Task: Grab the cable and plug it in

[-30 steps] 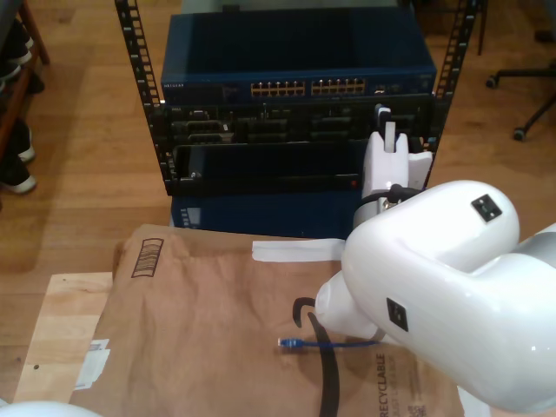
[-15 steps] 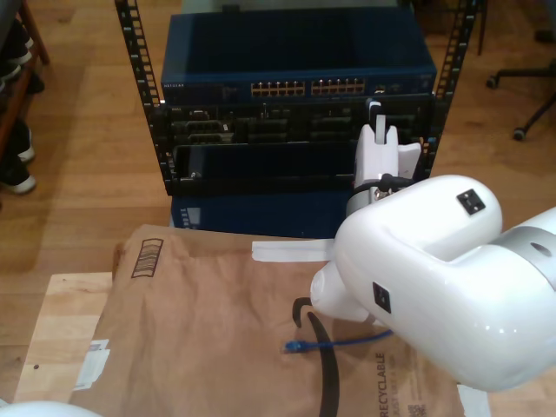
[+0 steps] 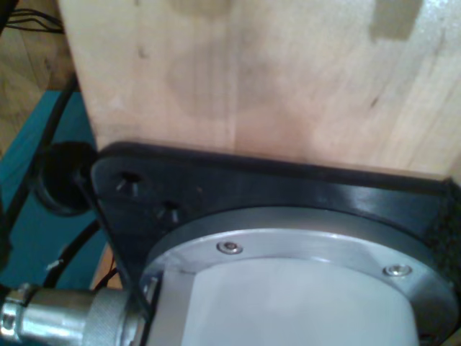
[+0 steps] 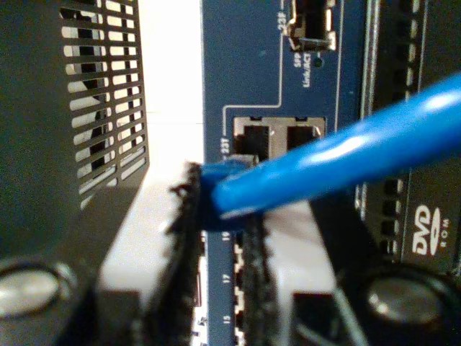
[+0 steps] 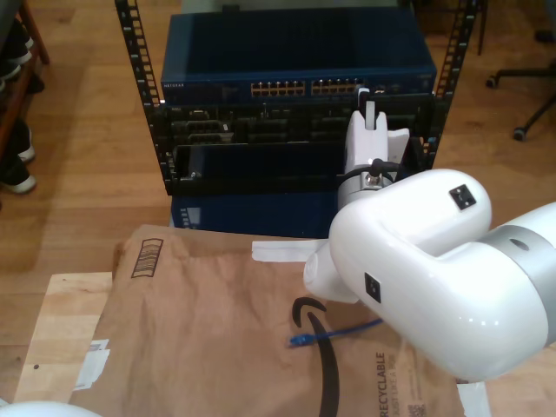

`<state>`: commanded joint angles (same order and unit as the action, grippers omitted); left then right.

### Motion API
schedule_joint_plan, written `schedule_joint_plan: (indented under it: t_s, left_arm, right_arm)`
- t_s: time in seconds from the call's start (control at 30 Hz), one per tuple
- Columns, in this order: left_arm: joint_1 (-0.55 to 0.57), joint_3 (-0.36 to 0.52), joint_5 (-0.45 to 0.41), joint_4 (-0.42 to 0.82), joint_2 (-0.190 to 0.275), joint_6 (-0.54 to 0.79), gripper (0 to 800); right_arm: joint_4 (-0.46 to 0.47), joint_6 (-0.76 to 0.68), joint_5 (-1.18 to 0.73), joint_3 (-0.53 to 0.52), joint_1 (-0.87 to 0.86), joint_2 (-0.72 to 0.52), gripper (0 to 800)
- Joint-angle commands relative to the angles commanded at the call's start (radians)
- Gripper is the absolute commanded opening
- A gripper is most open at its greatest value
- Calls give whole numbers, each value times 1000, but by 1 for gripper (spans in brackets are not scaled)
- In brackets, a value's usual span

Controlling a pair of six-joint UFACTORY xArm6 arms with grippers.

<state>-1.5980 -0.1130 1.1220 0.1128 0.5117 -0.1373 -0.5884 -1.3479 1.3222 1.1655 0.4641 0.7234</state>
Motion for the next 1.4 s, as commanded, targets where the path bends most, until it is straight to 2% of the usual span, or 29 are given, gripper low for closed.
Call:
schedule_joint_plan:
  t_s: [0.43,1.4]
  left_arm:
    - [2,0,0,0,0,0,798]
    - [0,0,0,0,0,0,798]
  right_arm:
    - [0,3,-21,57,-12,38,0]
    - [-3,3,-11,49,-12,31,0]
